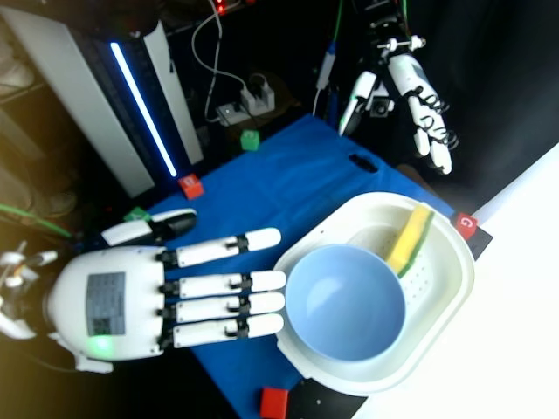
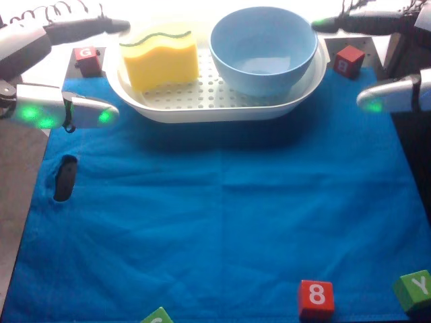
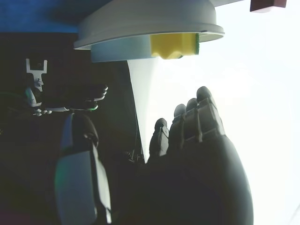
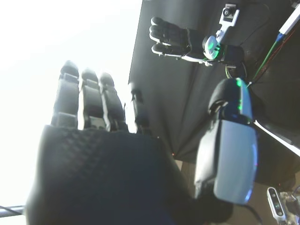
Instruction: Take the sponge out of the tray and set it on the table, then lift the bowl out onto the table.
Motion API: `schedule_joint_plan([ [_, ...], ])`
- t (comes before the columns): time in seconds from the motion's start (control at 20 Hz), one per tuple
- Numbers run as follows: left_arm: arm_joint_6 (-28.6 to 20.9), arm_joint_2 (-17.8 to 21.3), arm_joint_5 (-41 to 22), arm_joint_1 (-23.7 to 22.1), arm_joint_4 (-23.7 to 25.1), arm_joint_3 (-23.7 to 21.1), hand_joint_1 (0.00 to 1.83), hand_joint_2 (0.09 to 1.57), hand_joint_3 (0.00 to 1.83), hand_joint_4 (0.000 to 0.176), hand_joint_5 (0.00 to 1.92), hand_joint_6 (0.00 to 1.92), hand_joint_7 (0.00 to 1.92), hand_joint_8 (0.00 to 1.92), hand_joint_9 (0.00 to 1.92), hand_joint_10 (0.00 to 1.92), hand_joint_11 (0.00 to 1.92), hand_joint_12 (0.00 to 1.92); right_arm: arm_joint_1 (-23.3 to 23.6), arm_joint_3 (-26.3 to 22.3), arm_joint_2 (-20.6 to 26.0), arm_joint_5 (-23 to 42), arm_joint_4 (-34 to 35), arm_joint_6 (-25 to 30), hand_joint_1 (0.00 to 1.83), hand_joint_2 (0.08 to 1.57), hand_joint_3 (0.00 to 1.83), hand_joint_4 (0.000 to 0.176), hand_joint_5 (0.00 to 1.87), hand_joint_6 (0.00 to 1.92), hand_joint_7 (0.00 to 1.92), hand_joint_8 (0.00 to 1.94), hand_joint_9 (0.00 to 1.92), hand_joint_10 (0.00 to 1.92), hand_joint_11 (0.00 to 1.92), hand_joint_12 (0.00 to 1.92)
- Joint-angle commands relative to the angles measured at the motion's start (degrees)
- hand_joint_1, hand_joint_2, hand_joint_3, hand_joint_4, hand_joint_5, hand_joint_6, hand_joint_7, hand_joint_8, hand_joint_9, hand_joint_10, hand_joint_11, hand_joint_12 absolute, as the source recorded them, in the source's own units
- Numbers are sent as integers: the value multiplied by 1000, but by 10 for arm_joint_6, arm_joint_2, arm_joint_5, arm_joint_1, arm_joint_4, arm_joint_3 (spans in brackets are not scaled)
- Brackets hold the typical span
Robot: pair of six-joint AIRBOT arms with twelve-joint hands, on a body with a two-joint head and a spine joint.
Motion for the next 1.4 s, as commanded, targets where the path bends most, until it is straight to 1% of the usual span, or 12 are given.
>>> schedule_joint_plan([
  [0.0, -2, -4, -55, -10, -16, 5, 822, 993, 8, 73, 388, 6, 206, 4, 87, 10, 21, 14, 7, 3, -3, 50, 38, 5, 588, 1189, 16, 99, 311, 7, 282, 2, 176, 10, 0, 268],
  [0.2, 1, -29, -11, -69, 16, 38, 837, 1029, 1, 69, 379, 1, 265, 2, 139, 6, 2, 222, 7, 5, -5, 46, 35, 5, 577, 1192, 1, 104, 314, 1, 304, 2, 204, 3, 0, 372],
  [0.3, 2, -56, 57, -128, 60, 73, 878, 1023, 0, 97, 389, 3, 296, 6, 170, 8, 0, 293, 7, 7, -8, 46, 34, 5, 616, 1188, 0, 125, 313, 0, 291, 1, 187, 1, 0, 338],
  [0.35, 2, -71, 90, -156, 81, 89, 855, 1016, 0, 111, 416, 6, 361, 14, 232, 19, 0, 381, 7, 9, -9, 46, 32, 5, 641, 1194, 1, 112, 317, 1, 297, 2, 191, 2, 0, 352],
  [0.55, 2, -117, 167, -190, 105, 144, 847, 997, 0, 60, 505, 8, 443, 9, 358, 17, 0, 731, 7, 13, -12, 46, 28, 5, 705, 1210, 1, 83, 327, 2, 317, 2, 213, 3, 0, 415],
  [0.75, 2, -167, 241, -209, 129, 199, 789, 1012, 1, 55, 547, 4, 520, 8, 451, 16, 14, 889, 7, 18, -15, 45, 28, 5, 586, 1207, 1, 104, 320, 0, 289, 1, 181, 0, 0, 300],
  [0.8, 2, -182, 258, -213, 134, 215, 820, 1002, 0, 41, 575, 3, 572, 6, 521, 15, 51, 947, 7, 18, -16, 45, 28, 5, 580, 1203, 0, 119, 320, 0, 291, 1, 184, 1, 0, 322],
  [0.95, 2, -216, 275, -214, 134, 247, 862, 1024, 1, 81, 600, 0, 621, 1, 568, 5, 4, 1122, 7, 18, -17, 45, 28, 5, 685, 1198, 0, 92, 340, 3, 307, 3, 206, 4, 0, 384],
  [1.15, 2, -230, 280, -214, 126, 257, 943, 1091, 7, 70, 657, 9, 728, 22, 678, 35, 0, 1115, 7, 19, -17, 45, 28, 5, 620, 1207, 1, 104, 341, 1, 294, 0, 194, 0, 0, 348],
  [1.2, 2, -230, 277, -214, 125, 257, 1152, 1180, 5, 0, 746, 881, 839, 1093, 748, 213, 0, 1292, 7, 19, -17, 44, 28, 5, 612, 1199, 0, 117, 352, 6, 305, 4, 203, 4, 0, 349],
  [1.3, 2, -227, 271, -220, 128, 254, 1210, 1233, 0, 0, 758, 1077, 783, 1528, 494, 1294, 0, 1710, 7, 18, -17, 43, 28, 6, 610, 1215, 2, 96, 357, 2, 334, 5, 219, 4, 0, 365],
  [1.35, 2, -223, 269, -224, 135, 249, 1215, 1229, 0, 0, 784, 1042, 774, 1557, 436, 1509, 0, 1819, 7, 18, -17, 43, 28, 6, 578, 1220, 1, 109, 357, 1, 350, 3, 239, 4, 0, 403],
])
